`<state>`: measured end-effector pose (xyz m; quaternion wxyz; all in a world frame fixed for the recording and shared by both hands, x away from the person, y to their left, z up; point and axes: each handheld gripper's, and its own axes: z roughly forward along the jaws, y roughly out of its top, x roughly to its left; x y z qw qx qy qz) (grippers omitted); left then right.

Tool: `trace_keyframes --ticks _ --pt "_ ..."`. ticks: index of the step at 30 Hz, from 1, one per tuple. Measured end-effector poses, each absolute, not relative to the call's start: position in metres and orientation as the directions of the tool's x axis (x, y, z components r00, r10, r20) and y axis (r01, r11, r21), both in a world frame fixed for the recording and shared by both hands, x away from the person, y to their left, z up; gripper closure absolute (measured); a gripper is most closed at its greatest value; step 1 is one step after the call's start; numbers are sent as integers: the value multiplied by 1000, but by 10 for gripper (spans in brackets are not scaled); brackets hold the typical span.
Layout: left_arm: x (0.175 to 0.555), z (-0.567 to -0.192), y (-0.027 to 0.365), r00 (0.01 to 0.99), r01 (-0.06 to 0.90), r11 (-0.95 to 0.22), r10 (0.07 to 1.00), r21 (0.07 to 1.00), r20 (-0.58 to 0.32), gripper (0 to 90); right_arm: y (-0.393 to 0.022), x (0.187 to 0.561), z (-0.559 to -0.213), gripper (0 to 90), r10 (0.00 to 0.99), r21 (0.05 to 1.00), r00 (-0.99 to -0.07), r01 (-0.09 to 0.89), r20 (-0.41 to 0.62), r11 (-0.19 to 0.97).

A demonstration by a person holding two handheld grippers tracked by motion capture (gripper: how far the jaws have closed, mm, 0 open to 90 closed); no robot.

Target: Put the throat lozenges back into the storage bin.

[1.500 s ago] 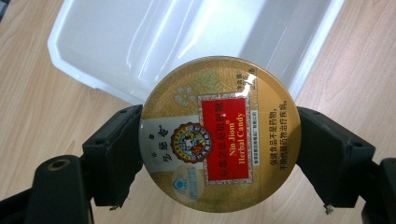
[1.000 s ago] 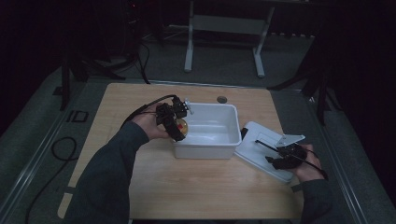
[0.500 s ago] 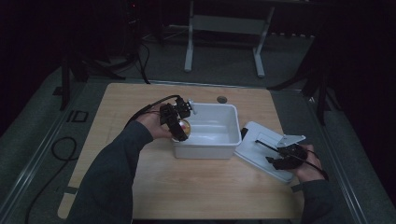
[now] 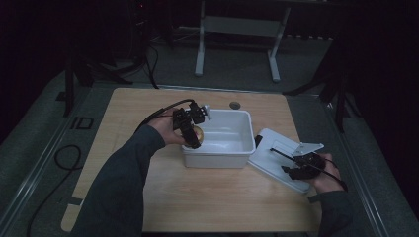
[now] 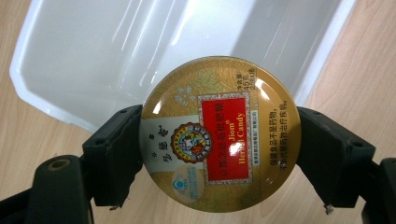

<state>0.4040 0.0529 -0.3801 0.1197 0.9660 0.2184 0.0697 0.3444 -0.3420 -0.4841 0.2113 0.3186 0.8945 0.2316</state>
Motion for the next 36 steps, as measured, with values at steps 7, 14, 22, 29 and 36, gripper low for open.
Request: trace_keyframes --ticks 7,14,22,29,36 --pt "405 -381 51 894 411 -874 442 258 71 207 -341 345 -485 353 663 548 -712 467 -233 694" --pt "407 -382 42 901 398 -889 426 228 87 207 -341 345 -486 353 664 550 -711 468 -230 692" --pt "409 -383 38 899 402 -890 428 215 89 207 -344 343 -486 353 672 551 -705 476 -227 685" --pt "412 -385 38 897 413 -889 435 196 79 207 -345 343 -485 353 672 553 -705 474 -227 685" --pt "413 -384 39 886 433 -876 456 212 76 205 -344 344 -486 353 669 550 -708 474 -227 687"
